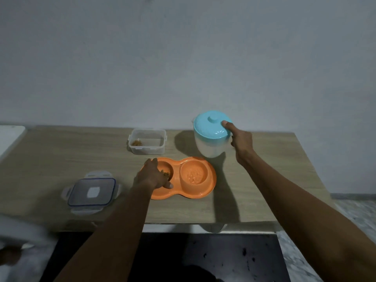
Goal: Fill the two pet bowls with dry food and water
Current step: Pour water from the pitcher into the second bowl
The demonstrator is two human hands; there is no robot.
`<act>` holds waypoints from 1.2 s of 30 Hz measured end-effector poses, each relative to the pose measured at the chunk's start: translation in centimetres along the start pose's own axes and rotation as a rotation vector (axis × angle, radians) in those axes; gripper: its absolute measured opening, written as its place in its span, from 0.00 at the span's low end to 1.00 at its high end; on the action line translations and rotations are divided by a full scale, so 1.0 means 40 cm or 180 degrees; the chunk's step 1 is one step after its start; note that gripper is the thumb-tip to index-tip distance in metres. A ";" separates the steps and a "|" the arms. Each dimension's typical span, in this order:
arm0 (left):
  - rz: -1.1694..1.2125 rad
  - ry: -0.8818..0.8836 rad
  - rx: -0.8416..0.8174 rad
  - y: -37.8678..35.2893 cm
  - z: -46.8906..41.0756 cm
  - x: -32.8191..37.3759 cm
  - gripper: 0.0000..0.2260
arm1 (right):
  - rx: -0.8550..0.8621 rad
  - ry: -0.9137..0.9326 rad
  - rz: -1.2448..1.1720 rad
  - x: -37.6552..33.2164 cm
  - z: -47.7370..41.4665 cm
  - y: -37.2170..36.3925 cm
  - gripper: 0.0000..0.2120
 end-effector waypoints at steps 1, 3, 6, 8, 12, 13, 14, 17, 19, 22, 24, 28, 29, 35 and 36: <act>-0.0003 -0.0022 -0.0017 -0.001 -0.003 0.000 0.59 | -0.0093 -0.0013 -0.0001 -0.004 -0.023 -0.028 0.40; 0.0043 -0.0054 -0.0058 -0.006 -0.009 0.000 0.59 | -0.0240 -0.0078 0.0040 -0.003 -0.069 -0.075 0.35; 0.0171 -0.0027 -0.0162 -0.018 -0.023 -0.008 0.58 | -0.0417 -0.0143 0.0078 0.013 -0.130 -0.127 0.27; 0.0210 -0.0027 -0.0193 -0.022 -0.026 -0.010 0.58 | -0.0529 -0.0119 0.0120 0.019 -0.156 -0.152 0.28; 0.0249 0.0063 -0.0141 -0.022 -0.027 -0.018 0.58 | -0.0736 0.0007 0.0146 0.021 -0.196 -0.184 0.20; 0.0307 0.0084 -0.0138 -0.021 -0.027 -0.020 0.58 | -0.0788 0.0052 0.0171 0.016 -0.200 -0.188 0.19; 0.0344 0.0099 -0.0140 -0.021 -0.028 -0.023 0.58 | -0.0837 0.0093 0.0220 0.013 -0.204 -0.193 0.19; 0.0278 0.0111 -0.0174 -0.019 -0.021 -0.025 0.58 | -0.0661 0.0208 0.0352 0.011 -0.194 -0.182 0.22; 0.0212 0.0158 -0.0120 -0.013 -0.014 -0.025 0.57 | -0.0256 0.0183 0.0332 0.032 -0.159 -0.155 0.26; 0.0063 0.0124 -0.0116 -0.009 -0.011 -0.022 0.58 | 0.0200 -0.0007 0.0640 0.126 -0.064 -0.124 0.34; 0.0073 -0.0029 -0.0128 -0.012 -0.016 -0.022 0.58 | 0.0065 -0.0163 0.1103 0.210 0.008 -0.131 0.36; 0.0921 -0.0212 0.0233 0.030 -0.003 -0.045 0.46 | -0.0046 -0.0153 0.2124 0.305 0.119 -0.134 0.28; 0.0967 -0.0260 0.0407 0.049 0.005 -0.053 0.41 | -0.0028 -0.0156 0.2290 0.314 0.138 -0.133 0.28; 0.0951 -0.0010 0.0894 0.108 0.067 -0.111 0.19 | 0.0288 -0.0460 0.2237 0.335 0.209 -0.111 0.20; 0.0993 -0.0004 0.0863 0.110 0.069 -0.112 0.17 | 0.0317 -0.0473 0.2130 0.334 0.215 -0.110 0.17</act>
Point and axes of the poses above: each hand's wrist, its own z-axis away from the middle knuckle, its own y-axis out of the back of the hand, x = y × z, the point moved 10 cm from there along -z, towards the middle knuckle, and after that the axes turned 10 degrees about z, right-handed, at the moved point
